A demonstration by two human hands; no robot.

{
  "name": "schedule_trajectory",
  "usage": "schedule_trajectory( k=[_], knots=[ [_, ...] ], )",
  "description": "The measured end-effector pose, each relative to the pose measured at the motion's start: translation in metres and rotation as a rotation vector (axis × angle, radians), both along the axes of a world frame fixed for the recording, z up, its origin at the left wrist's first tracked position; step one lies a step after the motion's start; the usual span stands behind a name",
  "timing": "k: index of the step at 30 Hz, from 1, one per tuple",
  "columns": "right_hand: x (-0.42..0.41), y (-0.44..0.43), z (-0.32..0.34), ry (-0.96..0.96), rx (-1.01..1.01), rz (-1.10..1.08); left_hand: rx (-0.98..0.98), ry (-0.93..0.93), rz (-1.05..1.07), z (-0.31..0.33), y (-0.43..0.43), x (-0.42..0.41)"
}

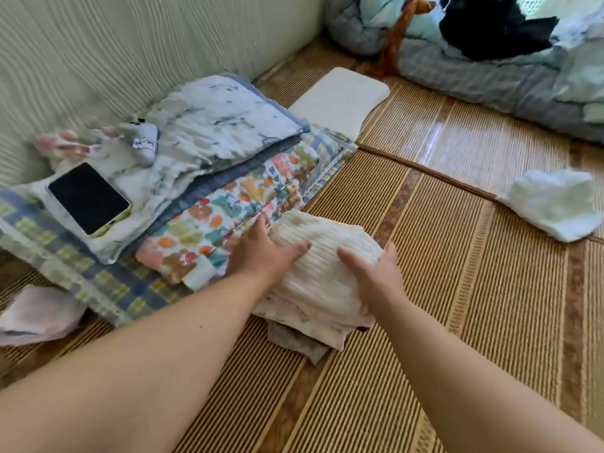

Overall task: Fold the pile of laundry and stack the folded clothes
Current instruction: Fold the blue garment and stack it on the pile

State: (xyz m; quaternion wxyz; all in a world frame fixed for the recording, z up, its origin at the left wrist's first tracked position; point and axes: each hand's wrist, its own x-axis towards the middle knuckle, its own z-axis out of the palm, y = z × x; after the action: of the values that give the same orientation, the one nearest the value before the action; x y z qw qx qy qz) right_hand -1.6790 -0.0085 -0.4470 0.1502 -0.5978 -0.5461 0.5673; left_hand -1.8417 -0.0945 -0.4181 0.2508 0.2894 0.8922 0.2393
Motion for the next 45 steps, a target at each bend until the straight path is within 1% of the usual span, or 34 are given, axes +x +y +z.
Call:
schedule_trajectory(
  k=[1, 2, 4, 7, 11, 13, 18, 23, 27, 31, 36, 39, 45],
  knots=[
    [-0.001, 0.006, -0.009, 0.083, -0.118, -0.085, 0.009, -0.105, 0.066, -0.004, 0.008, -0.009],
    [-0.002, 0.012, -0.018, 0.166, -0.228, -0.127, -0.025, -0.203, 0.092, -0.012, 0.014, -0.018],
    [-0.004, 0.02, -0.036, 0.295, -0.395, -0.122, -0.118, -0.385, 0.064, -0.029, 0.02, -0.034],
    [-0.005, 0.023, -0.052, 0.309, -0.486, -0.058, -0.15, -0.627, 0.055, -0.056, 0.016, -0.043],
    [-0.003, 0.023, -0.063, 0.421, -0.475, 0.043, -0.125, -0.71, 0.065, -0.081, 0.014, -0.046],
    [-0.004, 0.023, -0.065, 0.431, -0.479, 0.069, -0.1, -0.771, 0.069, -0.086, 0.014, -0.048],
    [-0.002, 0.024, -0.068, 0.393, -0.534, 0.065, -0.062, -0.909, 0.099, -0.089, 0.01, -0.048],
    [0.009, 0.021, -0.068, 0.486, -0.568, 0.095, 0.057, -0.994, 0.126, -0.096, 0.003, -0.038],
    [0.039, 0.017, -0.071, 0.538, -0.607, 0.077, 0.073, -1.07, 0.105, -0.099, 0.0, -0.012],
    [0.085, 0.019, -0.065, 0.532, -0.597, 0.039, 0.058, -1.14, 0.042, -0.095, 0.007, 0.03],
    [0.184, 0.016, -0.037, 0.538, -0.547, -0.067, 0.046, -1.244, -0.12, -0.073, 0.026, 0.119],
    [0.27, 0.009, -0.002, 0.539, -0.498, -0.167, 0.017, -1.236, -0.248, -0.048, 0.04, 0.199],
    [0.467, -0.025, 0.055, 0.517, -0.427, -0.364, -0.076, -1.401, -0.449, -0.004, 0.047, 0.392]
  ],
)
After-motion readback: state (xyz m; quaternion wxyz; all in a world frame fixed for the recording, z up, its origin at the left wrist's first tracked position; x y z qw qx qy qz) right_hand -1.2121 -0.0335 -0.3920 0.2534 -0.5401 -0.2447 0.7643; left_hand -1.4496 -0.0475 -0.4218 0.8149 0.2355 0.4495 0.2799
